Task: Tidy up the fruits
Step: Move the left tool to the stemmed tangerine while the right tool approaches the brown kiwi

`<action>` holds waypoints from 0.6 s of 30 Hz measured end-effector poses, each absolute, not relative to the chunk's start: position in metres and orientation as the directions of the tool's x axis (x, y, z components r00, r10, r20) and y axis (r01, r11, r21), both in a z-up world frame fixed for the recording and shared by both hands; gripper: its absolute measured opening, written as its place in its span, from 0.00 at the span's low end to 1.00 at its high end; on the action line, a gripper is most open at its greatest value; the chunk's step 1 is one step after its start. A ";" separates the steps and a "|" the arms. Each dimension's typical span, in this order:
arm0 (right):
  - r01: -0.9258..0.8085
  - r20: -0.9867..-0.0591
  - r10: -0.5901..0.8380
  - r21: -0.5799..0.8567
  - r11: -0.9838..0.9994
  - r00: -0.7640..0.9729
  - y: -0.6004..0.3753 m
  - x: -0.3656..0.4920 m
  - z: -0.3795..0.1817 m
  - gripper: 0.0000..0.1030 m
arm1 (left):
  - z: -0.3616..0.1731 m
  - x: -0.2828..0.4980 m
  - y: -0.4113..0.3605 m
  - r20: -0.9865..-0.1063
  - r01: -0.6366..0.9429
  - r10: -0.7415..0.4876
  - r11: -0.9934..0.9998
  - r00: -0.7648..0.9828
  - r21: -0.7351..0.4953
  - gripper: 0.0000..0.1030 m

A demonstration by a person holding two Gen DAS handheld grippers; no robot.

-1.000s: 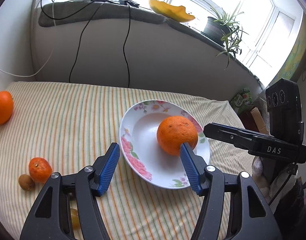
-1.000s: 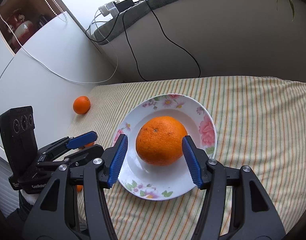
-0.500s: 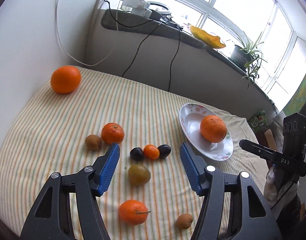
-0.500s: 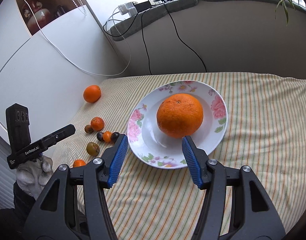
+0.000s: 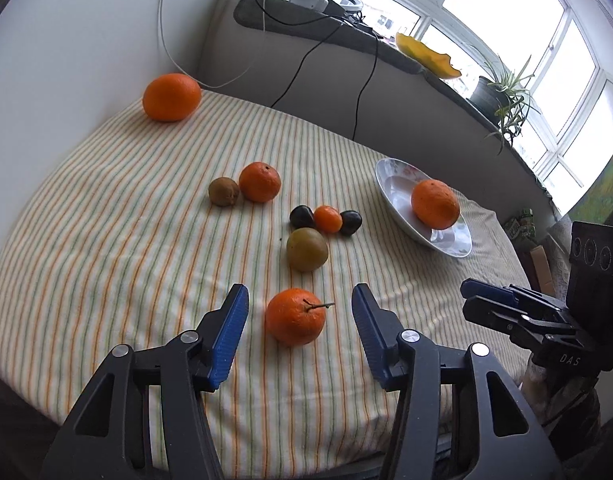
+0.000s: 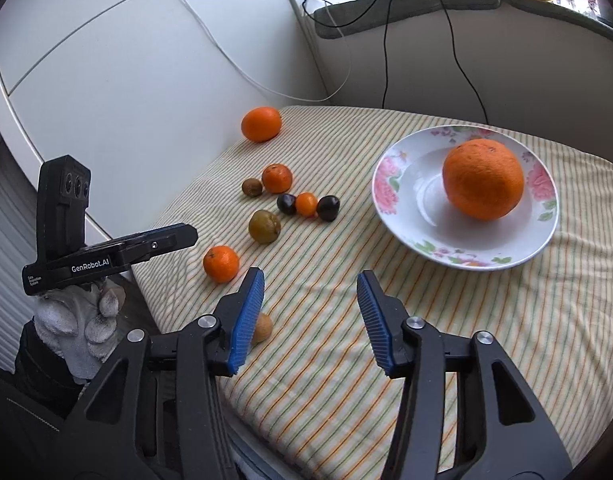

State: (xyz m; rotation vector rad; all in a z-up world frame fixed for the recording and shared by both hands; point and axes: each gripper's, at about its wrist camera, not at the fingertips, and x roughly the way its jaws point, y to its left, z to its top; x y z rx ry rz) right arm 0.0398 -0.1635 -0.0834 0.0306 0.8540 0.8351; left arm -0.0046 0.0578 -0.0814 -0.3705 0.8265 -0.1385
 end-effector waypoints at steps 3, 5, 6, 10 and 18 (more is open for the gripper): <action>-0.668 -0.674 0.661 0.328 0.667 0.330 -0.151 0.028 -0.094 0.42 | -0.087 -0.009 0.052 -0.707 -0.007 -0.271 0.931 0.654 -0.364 0.46; -0.681 -0.684 0.660 0.325 0.657 0.310 -0.144 0.022 -0.101 0.40 | -0.090 -0.011 0.047 -0.715 0.002 -0.266 0.938 0.647 -0.347 0.46; -0.684 -0.688 0.660 0.327 0.652 0.301 -0.141 0.020 -0.103 0.40 | -0.091 -0.011 0.045 -0.718 0.007 -0.263 0.941 0.645 -0.339 0.46; -0.696 -0.701 0.654 0.318 0.643 0.285 -0.133 0.013 -0.111 0.40 | -0.095 -0.011 0.041 -0.728 0.011 -0.252 0.948 0.638 -0.319 0.46; -0.711 -0.718 0.637 0.291 0.639 0.279 -0.122 0.013 -0.117 0.40 | -0.099 -0.008 0.039 -0.737 0.004 -0.223 0.958 0.638 -0.286 0.41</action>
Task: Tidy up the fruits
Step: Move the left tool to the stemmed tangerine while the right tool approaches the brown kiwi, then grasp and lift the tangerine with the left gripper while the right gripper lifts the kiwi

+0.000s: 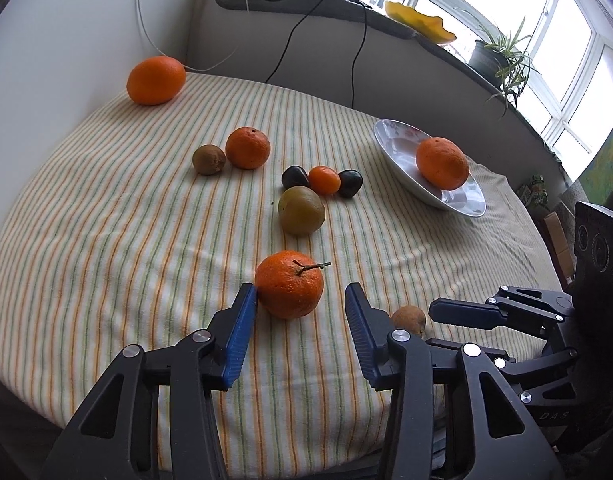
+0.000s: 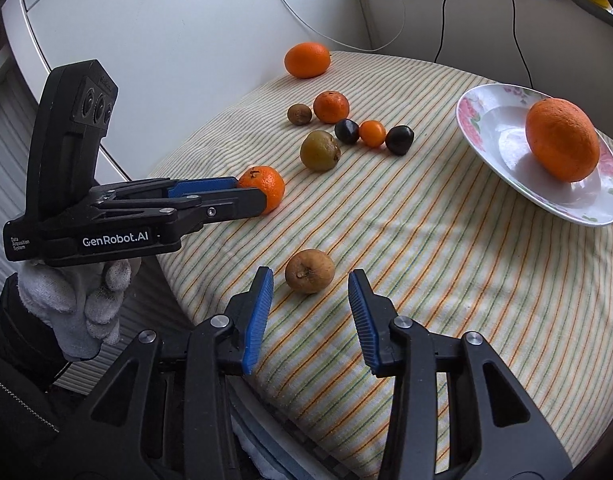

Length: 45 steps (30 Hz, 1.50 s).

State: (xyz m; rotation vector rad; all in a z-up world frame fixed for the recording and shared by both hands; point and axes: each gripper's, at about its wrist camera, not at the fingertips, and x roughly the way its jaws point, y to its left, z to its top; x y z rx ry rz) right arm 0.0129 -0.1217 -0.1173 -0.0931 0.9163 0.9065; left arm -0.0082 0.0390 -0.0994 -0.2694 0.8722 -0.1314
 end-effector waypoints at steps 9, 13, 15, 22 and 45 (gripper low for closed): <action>-0.726 -0.736 0.613 0.250 0.641 0.287 -0.110 0.013 -0.124 0.38 | -0.105 -0.005 0.039 -0.744 -0.005 -0.192 0.967 0.640 -0.254 0.34; -0.734 -0.744 0.604 0.236 0.637 0.286 -0.106 0.012 -0.126 0.29 | -0.106 -0.005 0.038 -0.739 -0.004 -0.189 0.968 0.646 -0.250 0.33; -0.733 -0.744 0.604 0.236 0.638 0.286 -0.105 0.012 -0.126 0.29 | -0.105 -0.005 0.038 -0.736 -0.006 -0.188 0.967 0.651 -0.253 0.33; -0.713 -0.728 0.617 0.260 0.651 0.298 -0.114 0.015 -0.120 0.28 | -0.103 -0.005 0.041 -0.726 -0.007 -0.208 0.960 0.655 -0.281 0.32; -0.565 -0.663 0.585 0.285 0.774 0.467 -0.176 0.054 -0.088 0.28 | -0.076 0.035 0.006 -0.656 0.120 -0.318 0.937 0.685 -0.329 0.32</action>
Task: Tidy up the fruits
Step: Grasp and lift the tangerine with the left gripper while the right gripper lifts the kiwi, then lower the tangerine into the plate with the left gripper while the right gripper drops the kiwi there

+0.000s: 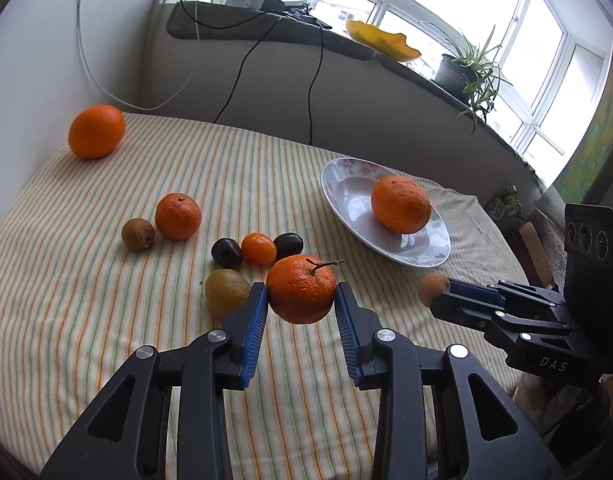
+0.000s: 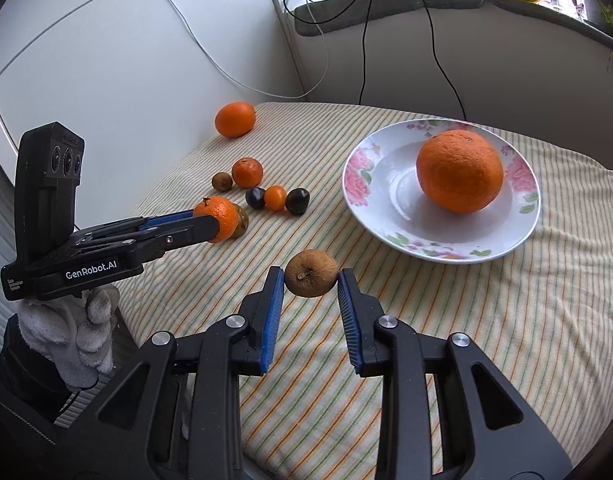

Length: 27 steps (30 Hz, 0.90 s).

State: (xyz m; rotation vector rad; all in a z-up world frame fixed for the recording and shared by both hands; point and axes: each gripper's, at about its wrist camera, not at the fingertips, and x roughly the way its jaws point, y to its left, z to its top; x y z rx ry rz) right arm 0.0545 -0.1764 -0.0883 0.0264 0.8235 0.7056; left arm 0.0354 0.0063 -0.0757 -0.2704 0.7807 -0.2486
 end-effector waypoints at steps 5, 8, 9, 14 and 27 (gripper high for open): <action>-0.540 -0.655 0.568 0.279 0.794 0.498 -0.187 0.064 -0.082 0.28 | -0.071 0.051 -0.007 -0.643 0.161 -0.346 0.930 0.683 -0.329 0.32; -0.523 -0.653 0.555 0.273 0.807 0.515 -0.192 0.072 -0.081 0.28 | -0.068 0.059 -0.015 -0.636 0.186 -0.359 0.928 0.683 -0.324 0.32; -0.519 -0.653 0.552 0.273 0.810 0.519 -0.194 0.074 -0.081 0.28 | -0.067 0.062 -0.017 -0.634 0.193 -0.362 0.927 0.683 -0.322 0.32; -0.497 -0.652 0.539 0.273 0.824 0.534 -0.200 0.085 -0.079 0.28 | -0.067 0.078 -0.028 -0.631 0.223 -0.385 0.920 0.674 -0.324 0.32; -0.473 -0.672 0.514 0.267 0.840 0.533 -0.198 0.102 -0.088 0.28 | -0.074 0.106 -0.046 -0.646 0.267 -0.417 0.908 0.640 -0.322 0.32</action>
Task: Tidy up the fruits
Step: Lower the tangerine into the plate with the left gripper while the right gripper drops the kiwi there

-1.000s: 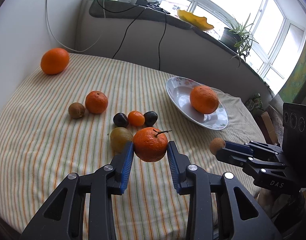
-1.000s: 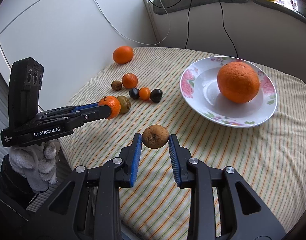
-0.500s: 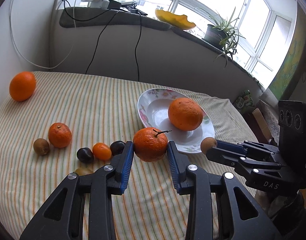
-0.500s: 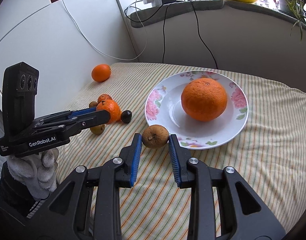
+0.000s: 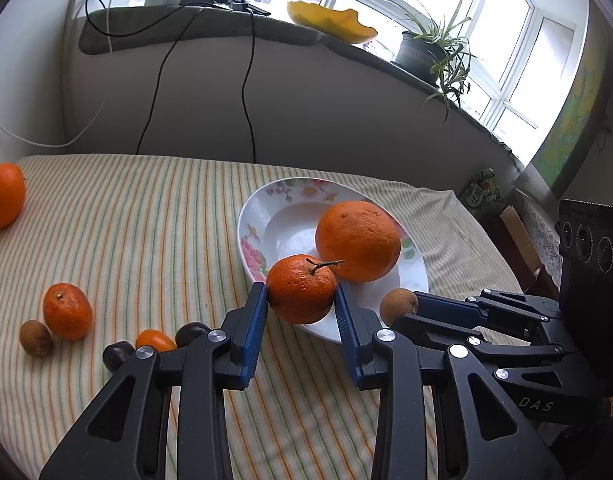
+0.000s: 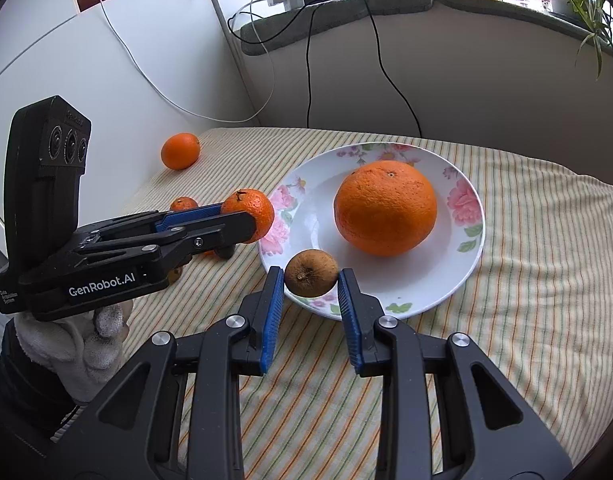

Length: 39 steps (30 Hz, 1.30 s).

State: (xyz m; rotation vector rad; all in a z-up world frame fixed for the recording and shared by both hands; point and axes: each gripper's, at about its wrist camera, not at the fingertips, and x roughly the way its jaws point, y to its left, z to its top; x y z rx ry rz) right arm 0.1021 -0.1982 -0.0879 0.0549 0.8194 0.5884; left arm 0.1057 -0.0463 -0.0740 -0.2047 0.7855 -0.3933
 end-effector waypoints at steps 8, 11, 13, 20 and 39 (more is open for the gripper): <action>-0.464 -0.681 0.507 0.268 0.844 0.529 -0.200 0.106 -0.091 0.28 | -0.074 0.108 -0.049 -0.648 0.272 -0.425 0.905 0.632 -0.328 0.32; -0.465 -0.684 0.506 0.267 0.844 0.526 -0.200 0.105 -0.091 0.28 | -0.074 0.109 -0.051 -0.649 0.279 -0.430 0.902 0.627 -0.329 0.32; -0.469 -0.684 0.505 0.261 0.844 0.526 -0.199 0.104 -0.091 0.28 | -0.073 0.109 -0.053 -0.651 0.283 -0.432 0.901 0.624 -0.327 0.32; -0.470 -0.683 0.498 0.249 0.847 0.534 -0.199 0.101 -0.089 0.28 | -0.072 0.108 -0.055 -0.652 0.286 -0.432 0.902 0.623 -0.325 0.32; -0.484 -0.675 0.480 0.205 0.851 0.560 -0.201 0.088 -0.083 0.68 | -0.058 0.097 -0.055 -0.628 0.278 -0.416 0.909 0.657 -0.311 0.58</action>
